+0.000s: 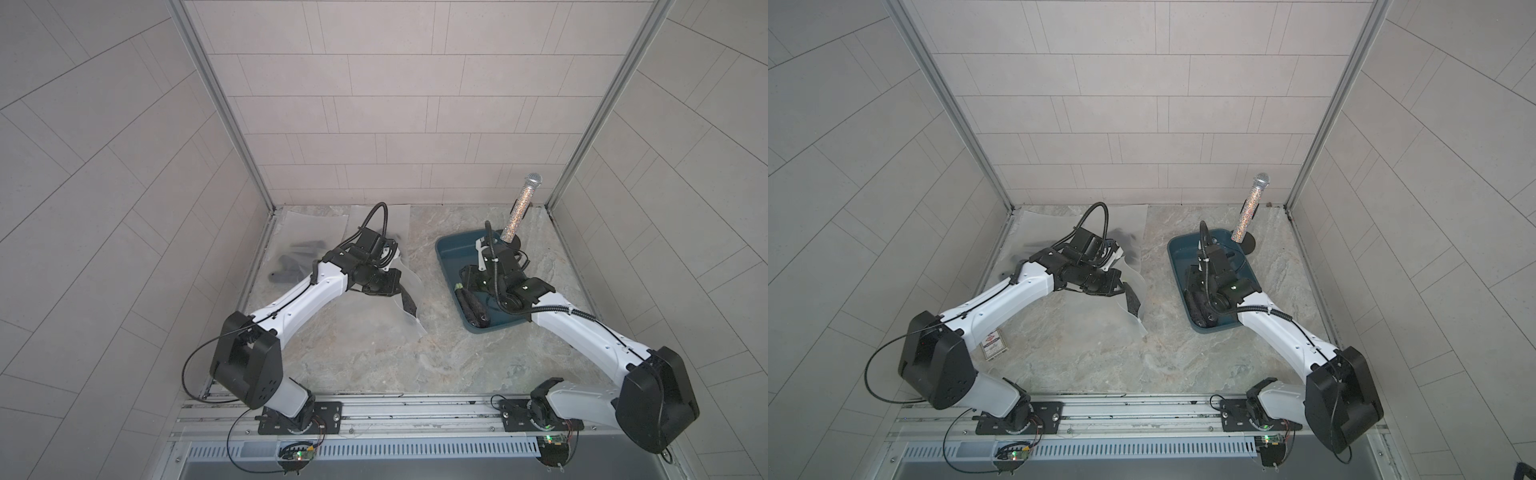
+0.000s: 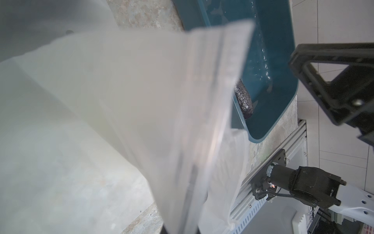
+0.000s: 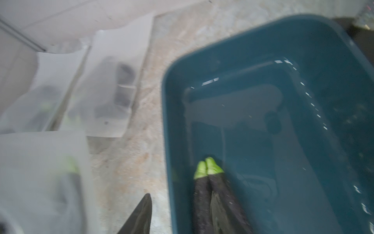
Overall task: Place the eggplant in a zip-top bag and seal the zipper
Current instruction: Place the eggplant in the zipper food storage bag, then pick up the eggplant from the basket.
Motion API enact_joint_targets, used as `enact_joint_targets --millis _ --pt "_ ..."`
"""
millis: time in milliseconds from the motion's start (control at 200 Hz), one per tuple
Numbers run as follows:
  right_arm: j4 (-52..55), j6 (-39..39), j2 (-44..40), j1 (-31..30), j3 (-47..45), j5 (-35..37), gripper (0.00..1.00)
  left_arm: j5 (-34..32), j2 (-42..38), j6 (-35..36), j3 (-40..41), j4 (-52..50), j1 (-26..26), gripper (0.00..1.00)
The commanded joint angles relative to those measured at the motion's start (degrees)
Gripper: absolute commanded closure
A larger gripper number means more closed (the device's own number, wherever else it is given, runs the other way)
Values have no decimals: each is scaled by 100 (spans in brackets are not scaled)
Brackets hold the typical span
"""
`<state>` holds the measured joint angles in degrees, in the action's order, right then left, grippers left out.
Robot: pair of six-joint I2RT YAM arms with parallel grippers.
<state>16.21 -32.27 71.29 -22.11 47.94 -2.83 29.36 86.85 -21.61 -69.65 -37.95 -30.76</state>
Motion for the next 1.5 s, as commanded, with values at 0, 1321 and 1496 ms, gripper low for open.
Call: enact_joint_targets --millis 0,1321,1496 --pt "612 134 63 276 -252 -78 50 -21 42 33 20 26 -28 98" --pt "456 576 1023 383 290 582 72 -81 78 99 -123 -133 -37 98" --pt "295 578 294 -101 444 622 72 -88 112 79 -114 -111 -44 98"
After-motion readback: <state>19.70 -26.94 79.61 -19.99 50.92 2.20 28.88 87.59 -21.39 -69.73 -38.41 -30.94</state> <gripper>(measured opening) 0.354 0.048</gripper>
